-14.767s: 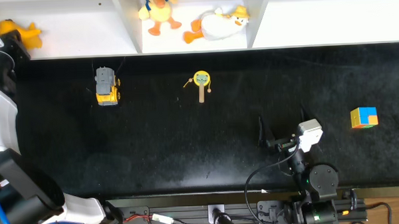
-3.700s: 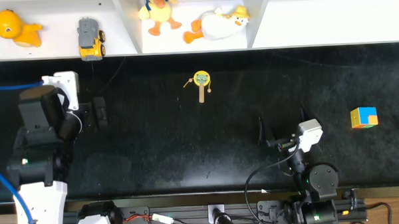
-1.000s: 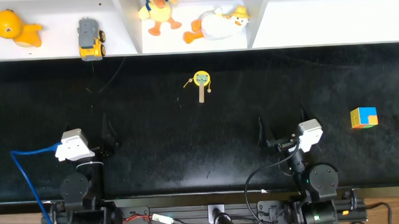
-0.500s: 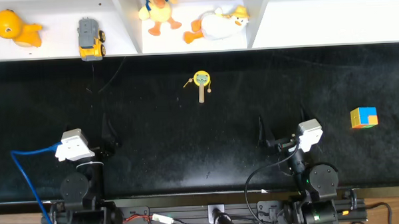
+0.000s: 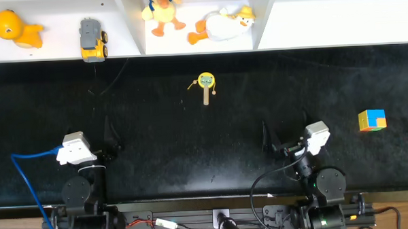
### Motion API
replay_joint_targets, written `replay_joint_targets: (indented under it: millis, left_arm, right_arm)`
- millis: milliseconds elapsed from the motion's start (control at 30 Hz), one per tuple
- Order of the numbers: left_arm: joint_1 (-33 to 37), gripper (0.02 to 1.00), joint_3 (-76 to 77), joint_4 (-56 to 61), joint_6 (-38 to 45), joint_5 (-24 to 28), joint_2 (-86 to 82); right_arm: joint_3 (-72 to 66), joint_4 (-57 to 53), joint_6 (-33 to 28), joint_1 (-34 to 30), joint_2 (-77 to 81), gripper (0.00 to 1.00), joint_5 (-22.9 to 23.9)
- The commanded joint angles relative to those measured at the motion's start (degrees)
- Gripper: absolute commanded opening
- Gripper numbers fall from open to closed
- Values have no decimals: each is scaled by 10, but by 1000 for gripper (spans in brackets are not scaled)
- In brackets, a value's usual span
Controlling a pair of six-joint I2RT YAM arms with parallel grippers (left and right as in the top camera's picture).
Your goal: Store Toys
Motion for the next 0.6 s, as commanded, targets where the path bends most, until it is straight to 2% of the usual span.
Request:
replay_joint_targets:
  millis: [33, 100, 200, 333, 433, 600]
  left_arm:
    - [4, 998, -5, 3, -7, -2, -6]
    - [4, 998, -5, 3, -7, -2, -6]
    - [4, 998, -5, 3, -7, -2, -6]
    - [4, 998, -5, 3, -7, -2, -6]
    - [4, 998, -5, 3, -7, -2, -6]
    - [4, 998, -5, 3, -7, -2, -6]
  right_arm:
    - [-8, 9, 118, 6, -5, 996, -27]
    - [-8, 18, 156, 6, -5, 996, -64]
    - [-5, 22, 171, 6, -5, 996, -111]
    - [22, -7, 174, 6, 4, 996, -128]
    - [68, -51, 153, 6, 38, 998, -130]
    - [166, -91, 86, 6, 162, 998, -167]
